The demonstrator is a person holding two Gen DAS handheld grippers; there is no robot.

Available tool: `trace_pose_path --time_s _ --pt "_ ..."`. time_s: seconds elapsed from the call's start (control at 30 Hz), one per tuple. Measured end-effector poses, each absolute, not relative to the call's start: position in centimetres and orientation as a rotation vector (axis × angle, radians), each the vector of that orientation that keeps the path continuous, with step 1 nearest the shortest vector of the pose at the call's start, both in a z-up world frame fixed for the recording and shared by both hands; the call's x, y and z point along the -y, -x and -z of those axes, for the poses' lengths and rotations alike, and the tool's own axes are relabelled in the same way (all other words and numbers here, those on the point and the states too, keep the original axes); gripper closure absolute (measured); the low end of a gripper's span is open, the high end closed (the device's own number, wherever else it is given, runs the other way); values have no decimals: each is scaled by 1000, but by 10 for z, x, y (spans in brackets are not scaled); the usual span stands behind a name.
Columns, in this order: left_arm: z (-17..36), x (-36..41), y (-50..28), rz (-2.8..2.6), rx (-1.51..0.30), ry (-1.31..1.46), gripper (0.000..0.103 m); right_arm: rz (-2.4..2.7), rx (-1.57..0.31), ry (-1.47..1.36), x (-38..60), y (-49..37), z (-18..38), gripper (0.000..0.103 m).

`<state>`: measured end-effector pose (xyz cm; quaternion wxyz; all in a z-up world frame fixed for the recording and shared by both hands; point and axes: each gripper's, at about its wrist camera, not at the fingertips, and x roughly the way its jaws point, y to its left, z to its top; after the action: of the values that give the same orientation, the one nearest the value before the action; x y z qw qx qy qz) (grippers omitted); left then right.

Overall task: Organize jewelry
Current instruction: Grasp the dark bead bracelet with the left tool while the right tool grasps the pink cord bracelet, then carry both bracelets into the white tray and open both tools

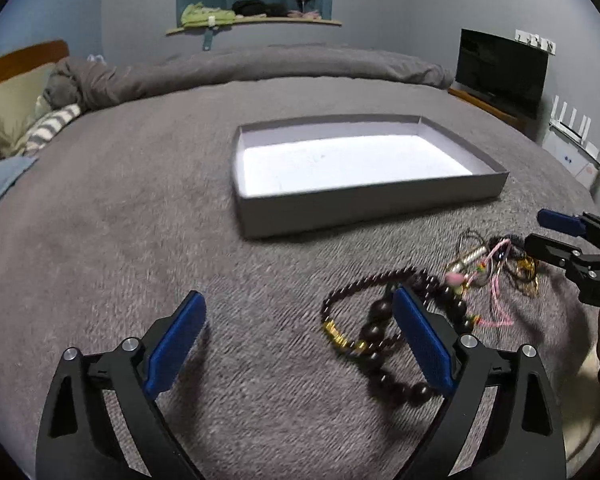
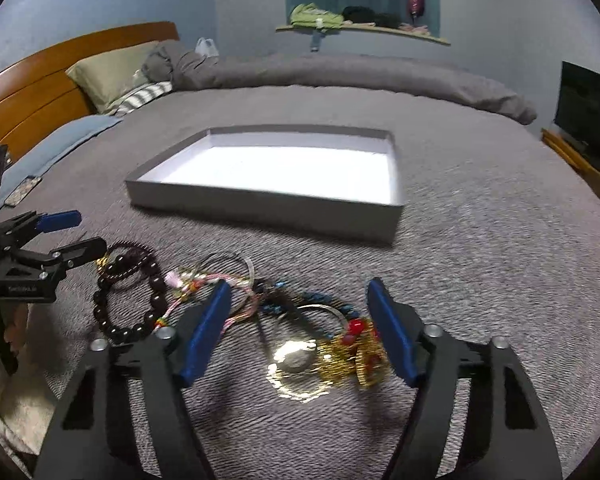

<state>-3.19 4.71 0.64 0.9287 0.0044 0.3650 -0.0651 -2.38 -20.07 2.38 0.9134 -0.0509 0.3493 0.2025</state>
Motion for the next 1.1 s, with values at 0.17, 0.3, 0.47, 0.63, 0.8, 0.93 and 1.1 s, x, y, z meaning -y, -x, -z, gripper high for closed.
trace_pose_path --time_s 0.17,0.3,0.47,0.63,0.8,0.93,1.1 --pt "-2 -43 27 164 -774 -18 45 -468 -745 114 189 27 -20 55" --pt "1 -35 26 206 -785 -34 55 -482 -751 141 179 28 -17 60" --pt "9 -30 22 199 -807 -69 65 -474 -751 169 171 23 -13 73" --pt "13 -26 21 197 -806 -101 73 -476 -741 180 166 21 -9 89" --pt "14 -17 25 202 -790 -165 94 -473 -745 155 170 19 -9 99" --pt "9 -18 30 204 -770 -170 97 -464 -725 156 171 23 -18 100" --pt "-17 -16 42 214 -707 -147 97 -448 -690 136 178 29 -36 100"
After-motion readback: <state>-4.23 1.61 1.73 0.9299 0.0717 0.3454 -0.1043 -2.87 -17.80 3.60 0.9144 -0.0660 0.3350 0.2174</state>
